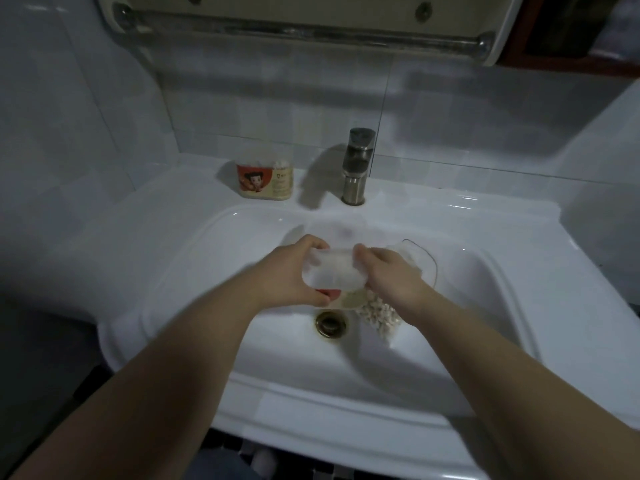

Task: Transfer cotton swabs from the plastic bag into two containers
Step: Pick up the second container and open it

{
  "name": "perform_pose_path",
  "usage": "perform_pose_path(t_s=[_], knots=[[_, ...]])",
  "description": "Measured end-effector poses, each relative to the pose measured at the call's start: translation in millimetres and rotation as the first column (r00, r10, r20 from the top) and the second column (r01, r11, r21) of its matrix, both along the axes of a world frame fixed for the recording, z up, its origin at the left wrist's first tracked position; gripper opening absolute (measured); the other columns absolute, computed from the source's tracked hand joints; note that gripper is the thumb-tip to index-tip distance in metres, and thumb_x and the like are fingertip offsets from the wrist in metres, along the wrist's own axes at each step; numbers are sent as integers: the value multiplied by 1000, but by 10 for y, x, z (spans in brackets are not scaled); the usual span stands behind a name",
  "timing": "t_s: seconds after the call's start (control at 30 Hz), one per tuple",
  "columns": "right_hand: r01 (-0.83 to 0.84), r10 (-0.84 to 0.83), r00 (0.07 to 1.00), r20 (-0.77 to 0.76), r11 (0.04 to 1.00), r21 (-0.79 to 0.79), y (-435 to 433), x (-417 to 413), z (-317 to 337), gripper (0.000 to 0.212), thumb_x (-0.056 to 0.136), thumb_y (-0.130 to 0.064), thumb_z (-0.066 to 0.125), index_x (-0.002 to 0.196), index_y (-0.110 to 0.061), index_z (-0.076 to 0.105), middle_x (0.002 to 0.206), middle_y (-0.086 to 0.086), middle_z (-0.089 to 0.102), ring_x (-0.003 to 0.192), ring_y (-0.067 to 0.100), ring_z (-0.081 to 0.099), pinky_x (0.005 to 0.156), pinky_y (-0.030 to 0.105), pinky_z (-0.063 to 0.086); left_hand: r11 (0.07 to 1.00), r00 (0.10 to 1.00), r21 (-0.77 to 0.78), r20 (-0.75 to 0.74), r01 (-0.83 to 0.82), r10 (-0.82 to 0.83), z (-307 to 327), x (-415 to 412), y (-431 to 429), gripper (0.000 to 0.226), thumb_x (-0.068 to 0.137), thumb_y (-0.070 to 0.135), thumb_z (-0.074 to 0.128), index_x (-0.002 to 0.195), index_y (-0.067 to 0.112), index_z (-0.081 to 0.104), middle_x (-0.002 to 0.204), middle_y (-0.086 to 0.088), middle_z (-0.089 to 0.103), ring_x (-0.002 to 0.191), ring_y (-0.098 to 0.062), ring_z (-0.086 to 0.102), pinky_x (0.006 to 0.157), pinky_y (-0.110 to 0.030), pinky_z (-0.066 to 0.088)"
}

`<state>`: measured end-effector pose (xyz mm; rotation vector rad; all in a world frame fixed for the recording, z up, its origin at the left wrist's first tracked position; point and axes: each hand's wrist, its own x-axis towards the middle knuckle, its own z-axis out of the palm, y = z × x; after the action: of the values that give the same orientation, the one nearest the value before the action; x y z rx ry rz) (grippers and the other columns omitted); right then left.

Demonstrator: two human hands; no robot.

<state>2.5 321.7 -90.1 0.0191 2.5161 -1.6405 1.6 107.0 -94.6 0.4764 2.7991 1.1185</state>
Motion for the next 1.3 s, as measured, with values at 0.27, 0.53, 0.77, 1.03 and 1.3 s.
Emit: perform_pose_path(t_s=[0.27, 0.53, 0.77, 1.03, 1.3], knots=[[-182, 148, 961, 233, 974, 131, -75, 27, -194, 41, 96, -37, 58, 126, -9, 62, 97, 6, 65, 87, 25, 68, 94, 47, 58, 973, 990, -231, 137, -6, 39, -208, -64, -34, 89, 64, 36, 93, 136, 37, 41, 118, 10, 53, 103, -12, 58, 93, -35, 52], [-275, 242, 961, 135, 891, 362, -31, 14, -240, 16, 88, -14, 57, 93, -29, 61, 85, -6, 72, 84, 16, 67, 77, 30, 55, 927, 999, -373, -14, -39, 36, -256, -114, 21, 85, 62, 43, 91, 129, 34, 40, 120, 5, 52, 104, -22, 59, 88, -41, 54], [-316, 286, 949, 134, 849, 423, -2, -10, -237, 15, 85, -14, 58, 83, -29, 60, 70, -9, 62, 79, 20, 63, 76, 36, 53, 924, 1000, -382, 17, 1, 6, -245, -88, 21, 81, 64, 43, 92, 126, 32, 40, 111, 5, 53, 94, -18, 60, 74, -31, 50], [-360, 324, 933, 158, 850, 384, 70, -17, -222, 40, 90, -13, 63, 128, -3, 60, 77, 0, 60, 85, 23, 65, 92, 49, 55, 904, 996, -425, 92, 51, -13, -194, -70, 72, 82, 64, 44, 92, 127, 30, 42, 113, 2, 57, 95, -17, 59, 71, -29, 49], [-352, 318, 936, 151, 839, 415, 65, 27, -236, 40, 91, -17, 62, 130, -4, 59, 88, 3, 66, 98, 32, 68, 93, 52, 55, 901, 997, -432, 74, 38, -7, -198, -8, 94, 80, 69, 40, 90, 131, 29, 40, 114, -1, 54, 96, -20, 59, 77, -32, 52]])
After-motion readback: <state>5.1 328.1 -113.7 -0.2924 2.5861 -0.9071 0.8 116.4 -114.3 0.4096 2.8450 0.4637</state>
